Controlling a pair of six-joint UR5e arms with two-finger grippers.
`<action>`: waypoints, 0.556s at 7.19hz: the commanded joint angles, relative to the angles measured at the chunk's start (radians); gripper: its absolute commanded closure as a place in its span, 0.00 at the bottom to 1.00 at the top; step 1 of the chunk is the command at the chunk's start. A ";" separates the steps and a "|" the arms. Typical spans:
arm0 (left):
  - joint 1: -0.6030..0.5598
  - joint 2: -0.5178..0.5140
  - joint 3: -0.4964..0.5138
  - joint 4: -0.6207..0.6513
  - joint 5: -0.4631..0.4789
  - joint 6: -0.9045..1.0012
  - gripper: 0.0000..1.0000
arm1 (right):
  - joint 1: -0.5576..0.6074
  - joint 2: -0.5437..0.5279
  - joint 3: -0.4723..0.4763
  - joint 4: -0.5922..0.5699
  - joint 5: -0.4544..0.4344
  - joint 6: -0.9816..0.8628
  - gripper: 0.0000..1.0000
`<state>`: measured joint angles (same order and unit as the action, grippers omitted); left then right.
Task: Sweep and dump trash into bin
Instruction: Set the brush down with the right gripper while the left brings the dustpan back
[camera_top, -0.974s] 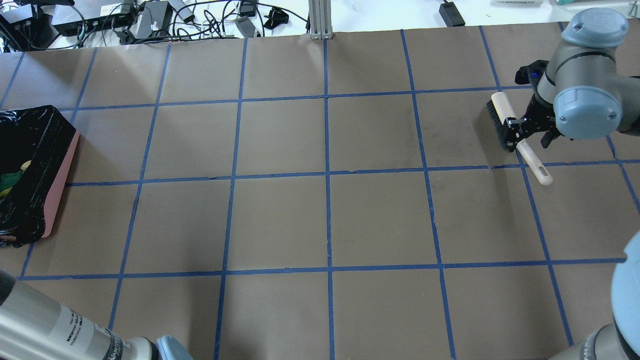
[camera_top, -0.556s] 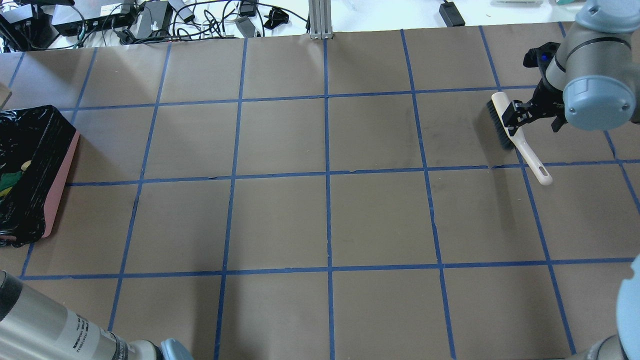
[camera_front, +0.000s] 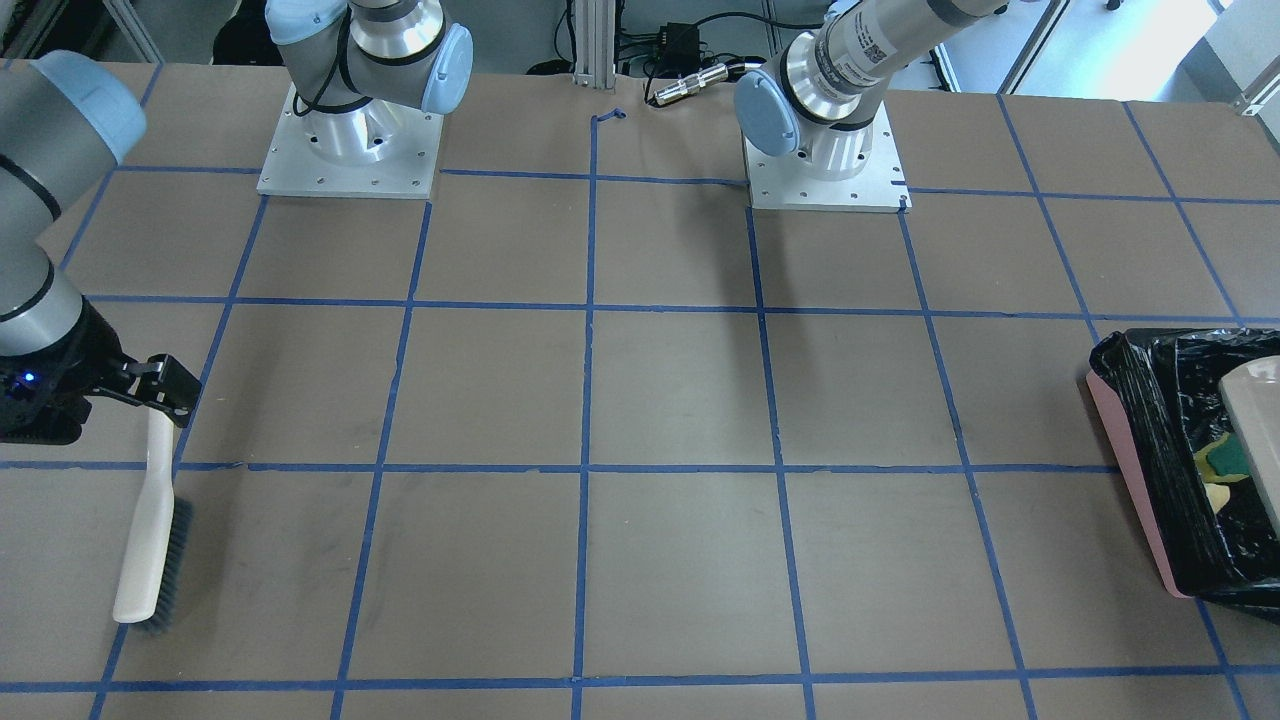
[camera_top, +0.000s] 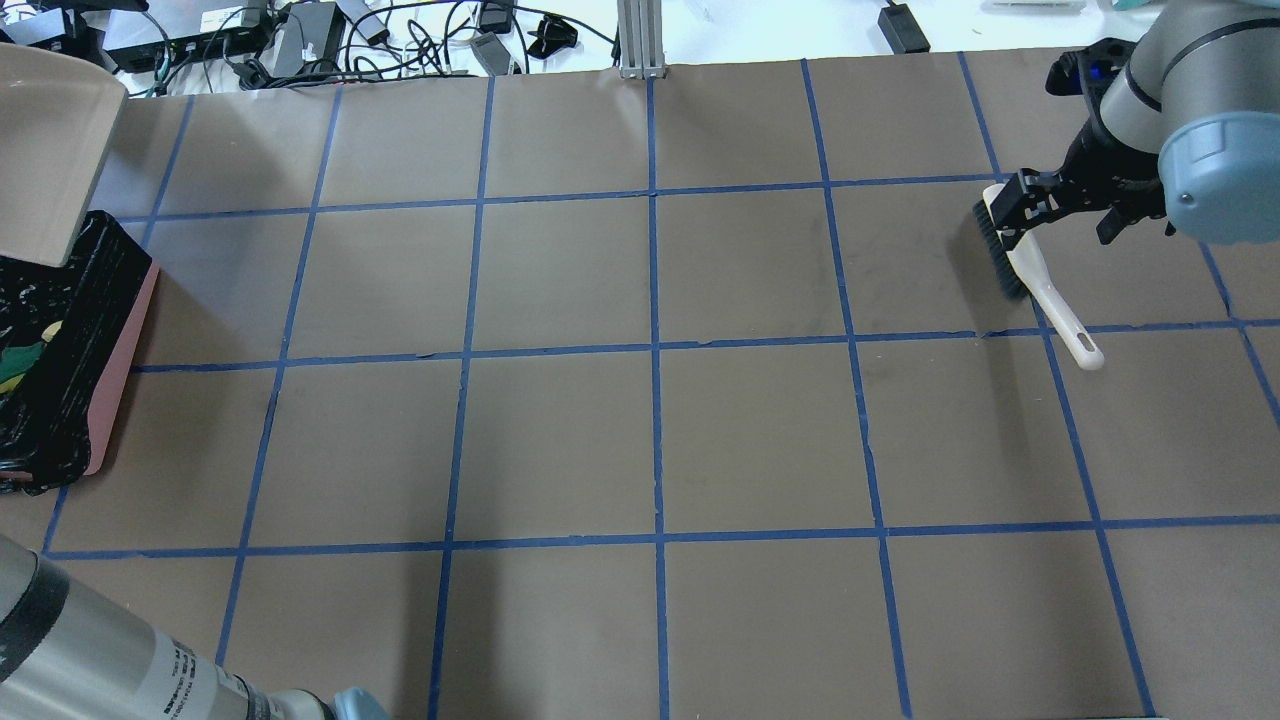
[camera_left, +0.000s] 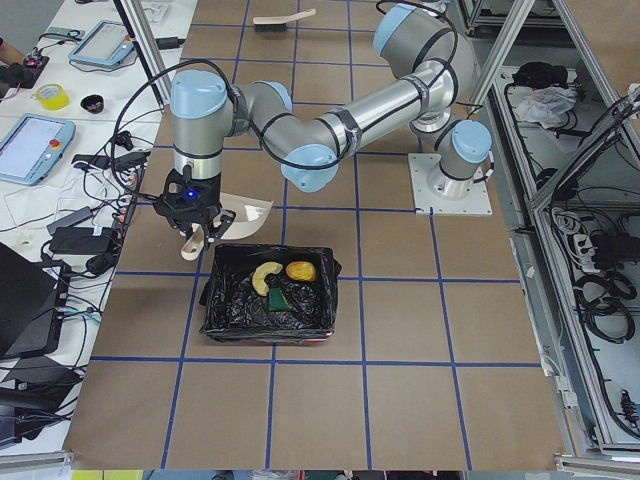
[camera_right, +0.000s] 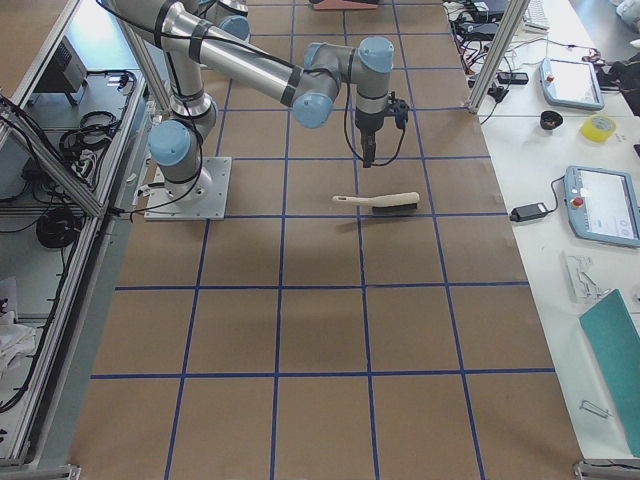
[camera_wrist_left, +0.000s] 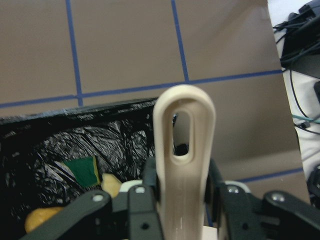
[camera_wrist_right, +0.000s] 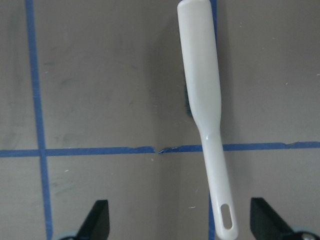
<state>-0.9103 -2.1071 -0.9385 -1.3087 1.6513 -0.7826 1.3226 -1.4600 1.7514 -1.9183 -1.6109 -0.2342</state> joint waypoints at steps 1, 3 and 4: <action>-0.041 -0.017 0.001 -0.011 -0.094 -0.055 1.00 | 0.075 -0.068 -0.077 0.187 0.006 0.100 0.00; -0.094 -0.057 0.001 -0.011 -0.162 -0.170 1.00 | 0.098 -0.068 -0.147 0.260 0.005 0.104 0.00; -0.131 -0.074 0.001 -0.011 -0.177 -0.284 1.00 | 0.112 -0.074 -0.148 0.260 0.003 0.104 0.00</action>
<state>-0.9983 -2.1595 -0.9373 -1.3191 1.5012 -0.9560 1.4184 -1.5279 1.6183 -1.6759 -1.6064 -0.1333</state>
